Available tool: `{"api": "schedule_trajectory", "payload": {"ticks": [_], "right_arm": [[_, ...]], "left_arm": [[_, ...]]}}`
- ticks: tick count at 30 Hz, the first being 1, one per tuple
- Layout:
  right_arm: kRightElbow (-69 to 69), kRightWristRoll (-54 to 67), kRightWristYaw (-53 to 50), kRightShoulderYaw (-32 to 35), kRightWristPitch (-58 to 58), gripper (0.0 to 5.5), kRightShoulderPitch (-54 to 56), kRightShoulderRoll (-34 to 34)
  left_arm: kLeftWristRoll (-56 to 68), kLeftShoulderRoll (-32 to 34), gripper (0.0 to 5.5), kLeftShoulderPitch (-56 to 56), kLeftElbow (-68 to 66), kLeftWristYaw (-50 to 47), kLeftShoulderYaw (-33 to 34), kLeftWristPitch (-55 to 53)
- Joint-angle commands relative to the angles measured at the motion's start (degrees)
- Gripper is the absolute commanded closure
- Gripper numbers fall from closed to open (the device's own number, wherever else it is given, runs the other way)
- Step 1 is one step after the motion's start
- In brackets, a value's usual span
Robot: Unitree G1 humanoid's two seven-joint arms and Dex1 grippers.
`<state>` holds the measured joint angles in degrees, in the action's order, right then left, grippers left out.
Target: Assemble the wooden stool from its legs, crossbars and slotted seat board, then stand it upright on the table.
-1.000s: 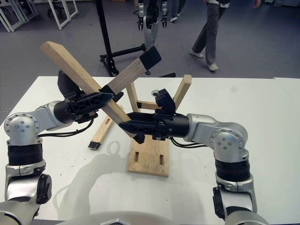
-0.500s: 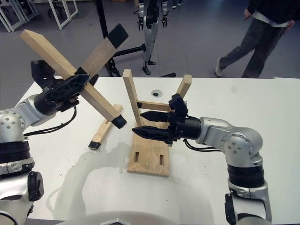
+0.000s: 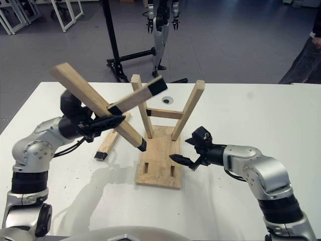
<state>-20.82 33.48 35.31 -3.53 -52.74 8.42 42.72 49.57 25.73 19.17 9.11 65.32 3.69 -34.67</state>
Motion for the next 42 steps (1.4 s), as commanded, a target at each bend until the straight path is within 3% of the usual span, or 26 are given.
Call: {"api": "schedule_trajectory", "payload": {"ticks": [1, 6, 12, 22, 34, 42], "right_arm": [[6.4, -5.2, -8.0, 3.1, 1.8, 0.00, 5.1, -4.6], [9.3, -6.2, -9.4, 4.7, 1.6, 0.00, 7.0, -7.3], [9.8, -7.0, -7.7, 4.1, 0.5, 0.00, 8.2, -7.3], [8.5, -8.5, -6.3, 3.4, -0.4, 0.00, 7.0, -7.3], [8.7, -9.5, -6.6, 3.6, -0.4, 0.00, 7.2, -8.0], [7.6, -10.0, -7.2, 3.6, -0.4, 0.00, 6.5, -9.1]], "left_arm": [[-6.5, -1.3, 3.45, -3.8, -2.6, 5.7, -4.4, 9.0], [-13.2, -3.7, 3.45, -7.7, -10.9, 14.2, -8.7, 21.9], [-16.3, -5.6, 3.45, -9.7, -16.1, 17.2, -10.5, 29.2], [-15.9, -5.1, 3.45, -3.7, -21.4, 18.1, -8.2, 30.9], [-16.7, -6.1, 3.45, -7.7, -19.5, 18.1, -10.1, 30.5], [-21.2, -5.7, 3.45, -3.2, -30.4, 17.0, -8.5, 38.0]]}}
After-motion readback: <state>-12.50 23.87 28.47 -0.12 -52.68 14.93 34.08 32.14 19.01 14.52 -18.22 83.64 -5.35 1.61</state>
